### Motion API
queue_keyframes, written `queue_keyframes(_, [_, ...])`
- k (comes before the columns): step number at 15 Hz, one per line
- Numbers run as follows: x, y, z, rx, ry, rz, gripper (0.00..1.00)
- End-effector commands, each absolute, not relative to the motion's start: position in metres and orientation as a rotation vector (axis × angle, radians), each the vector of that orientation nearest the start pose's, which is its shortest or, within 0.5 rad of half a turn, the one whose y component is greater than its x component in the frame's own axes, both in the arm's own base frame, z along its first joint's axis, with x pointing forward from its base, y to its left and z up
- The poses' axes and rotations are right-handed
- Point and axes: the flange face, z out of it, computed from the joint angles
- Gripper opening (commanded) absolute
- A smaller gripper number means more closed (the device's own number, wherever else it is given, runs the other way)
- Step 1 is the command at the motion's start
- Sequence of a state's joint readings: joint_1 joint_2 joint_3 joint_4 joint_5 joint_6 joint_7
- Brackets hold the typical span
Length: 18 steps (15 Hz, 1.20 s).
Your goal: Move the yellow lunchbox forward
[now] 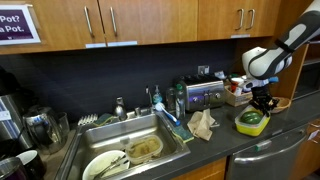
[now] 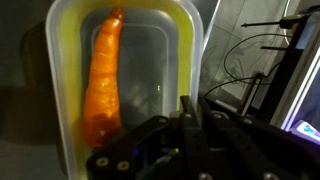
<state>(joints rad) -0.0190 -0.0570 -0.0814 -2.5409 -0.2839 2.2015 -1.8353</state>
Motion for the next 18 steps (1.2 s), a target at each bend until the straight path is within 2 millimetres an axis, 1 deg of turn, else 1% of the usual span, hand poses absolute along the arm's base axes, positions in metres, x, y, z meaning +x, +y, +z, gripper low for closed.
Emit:
queue_keyframes(1, [0.429,-0.049,0.27,1.818,2.681,-0.466,0.02])
queue_keyframes(9, [0.444,-0.046,0.262,1.905,2.683,-0.324,0.02])
queue_keyframes(13, [0.451,-0.039,0.263,1.95,2.671,-0.272,0.02])
queue_keyframes(14, [0.466,-0.031,0.265,1.998,2.637,-0.2,0.02])
queue_keyframes(15, [0.451,-0.039,0.264,1.973,2.649,-0.276,0.08])
queue_keyframes(18, [0.46,-0.033,0.267,1.991,2.637,-0.229,0.08])
